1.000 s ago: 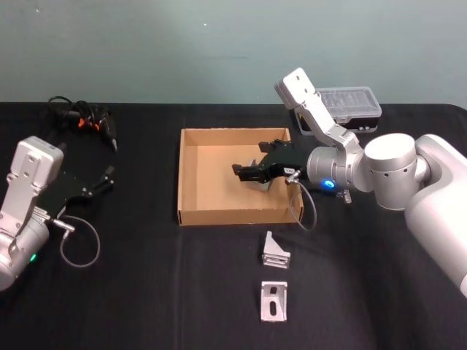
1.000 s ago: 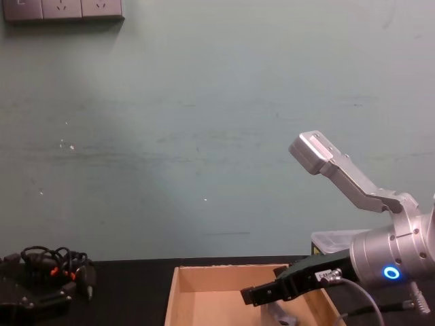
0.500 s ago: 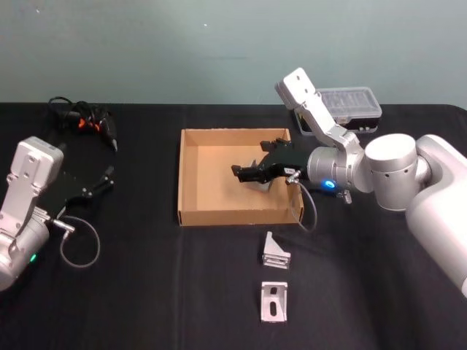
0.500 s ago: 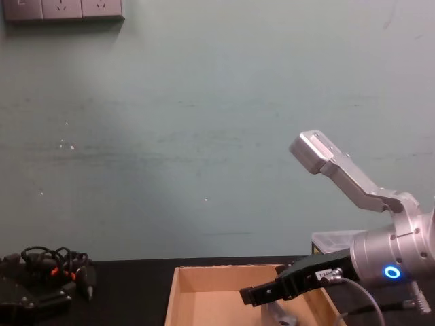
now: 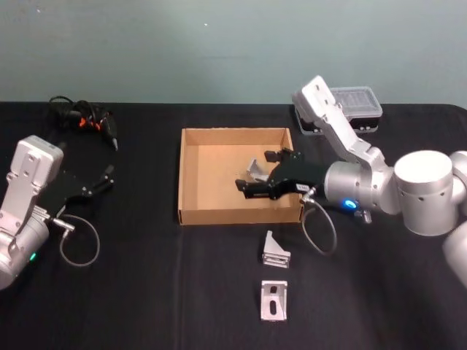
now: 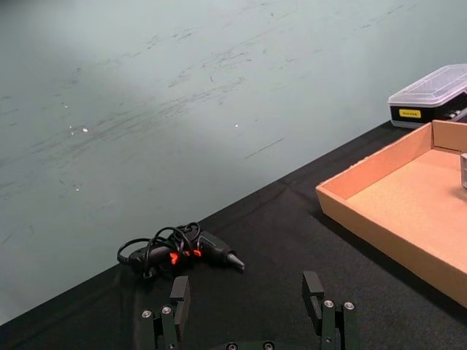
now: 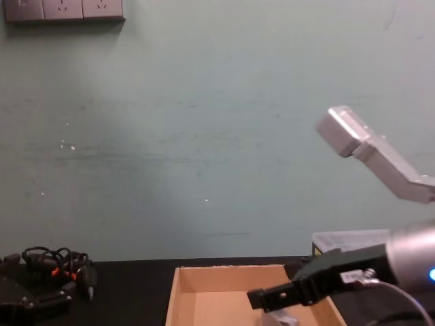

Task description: Use one hand to pick up the angle iron from the table and place it into the box.

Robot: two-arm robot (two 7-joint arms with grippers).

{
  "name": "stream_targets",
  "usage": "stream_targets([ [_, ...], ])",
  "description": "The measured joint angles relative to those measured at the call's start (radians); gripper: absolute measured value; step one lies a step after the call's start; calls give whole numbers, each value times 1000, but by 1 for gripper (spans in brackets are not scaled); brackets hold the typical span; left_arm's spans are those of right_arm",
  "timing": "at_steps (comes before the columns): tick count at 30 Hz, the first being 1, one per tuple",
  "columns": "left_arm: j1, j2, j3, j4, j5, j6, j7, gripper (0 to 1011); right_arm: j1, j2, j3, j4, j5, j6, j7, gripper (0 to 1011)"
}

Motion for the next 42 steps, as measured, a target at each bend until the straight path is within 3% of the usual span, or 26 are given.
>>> stream_targets([
  [8, 0, 0, 0, 0, 0, 0, 0, 1011, -135, 119, 24, -251, 42, 110, -29, 1004],
  [14, 0, 0, 0, 0, 0, 0, 0, 1011, -225, 176, 36, -374, 72, 172, -60, 1004],
  [18, 0, 0, 0, 0, 0, 0, 0, 1011, -263, 194, 38, -424, 88, 220, -81, 1004],
  [24, 0, 0, 0, 0, 0, 0, 0, 1011, -291, 193, 40, -461, 101, 311, -127, 1004],
  [30, 0, 0, 0, 0, 0, 0, 0, 1011, -293, 151, 40, -456, 97, 408, -182, 1004],
  [42, 0, 0, 0, 0, 0, 0, 0, 1011, -258, 83, 23, -395, 55, 456, -203, 1004],
])
